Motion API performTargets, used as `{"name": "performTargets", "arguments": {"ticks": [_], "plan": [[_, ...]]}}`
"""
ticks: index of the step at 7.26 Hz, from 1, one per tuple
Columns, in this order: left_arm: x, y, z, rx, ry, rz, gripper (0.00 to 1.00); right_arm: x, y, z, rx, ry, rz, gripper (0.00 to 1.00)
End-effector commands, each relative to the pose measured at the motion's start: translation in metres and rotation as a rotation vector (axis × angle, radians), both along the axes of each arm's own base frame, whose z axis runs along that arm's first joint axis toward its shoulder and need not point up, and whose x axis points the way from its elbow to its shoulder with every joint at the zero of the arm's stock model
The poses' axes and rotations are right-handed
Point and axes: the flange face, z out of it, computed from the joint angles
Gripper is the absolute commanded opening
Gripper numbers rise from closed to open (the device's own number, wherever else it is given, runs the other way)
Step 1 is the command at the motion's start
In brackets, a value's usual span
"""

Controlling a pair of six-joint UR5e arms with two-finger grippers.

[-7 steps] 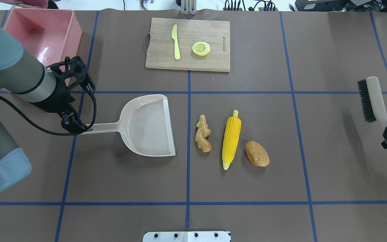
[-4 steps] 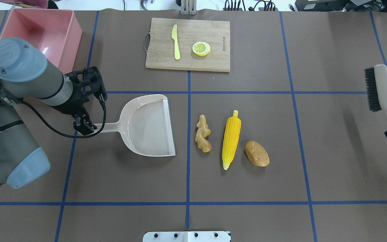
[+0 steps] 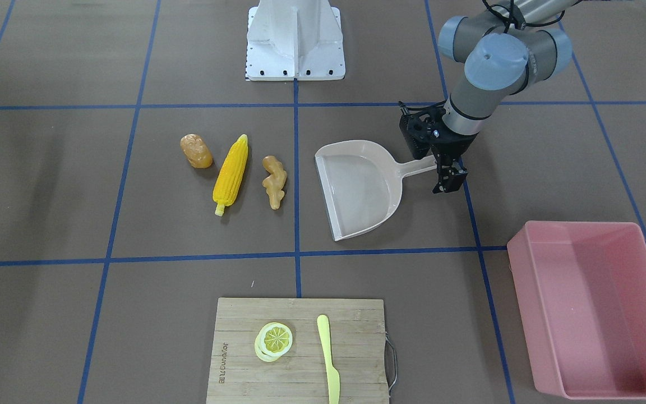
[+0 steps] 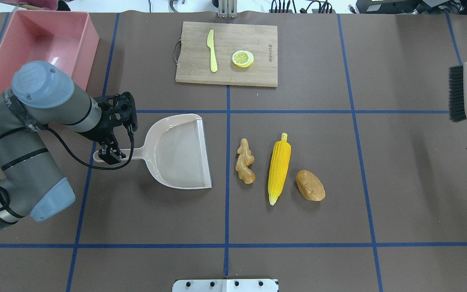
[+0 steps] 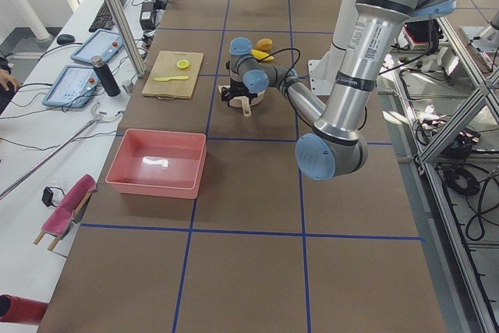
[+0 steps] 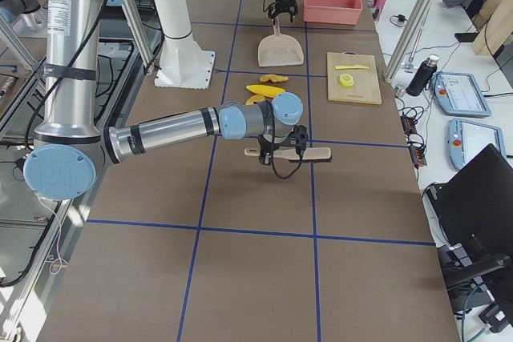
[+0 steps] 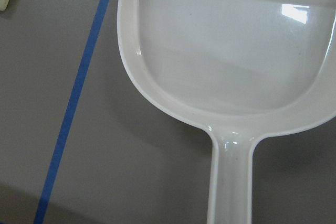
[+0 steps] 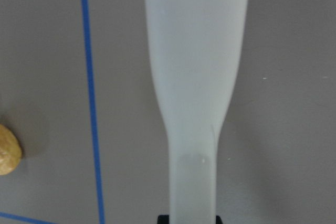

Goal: Sweep and dump trash into bin
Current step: 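Reach the left gripper to the beige dustpan handle while the right gripper grasps the brush, then lift the brush with the right gripper and move it behind the vegetables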

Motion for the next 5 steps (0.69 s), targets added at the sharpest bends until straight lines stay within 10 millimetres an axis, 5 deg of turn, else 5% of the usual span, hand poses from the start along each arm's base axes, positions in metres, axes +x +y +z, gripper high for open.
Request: {"name": "performTargets", "arguments": {"ticks": [1, 3, 5], "plan": [[0.007, 0.007, -0.002, -0.005, 0.011, 0.016, 0.98, 0.000, 0.017, -0.022, -0.016, -0.101, -0.022, 0.00], [0.017, 0.013, 0.011, -0.020, -0.010, 0.036, 0.98, 0.010, 0.054, -0.021, -0.055, -0.139, -0.031, 0.00], [0.022, 0.009, 0.026, -0.040, -0.035, 0.036, 0.98, -0.003, 0.070, -0.031, -0.142, -0.205, -0.062, 0.00]]}}
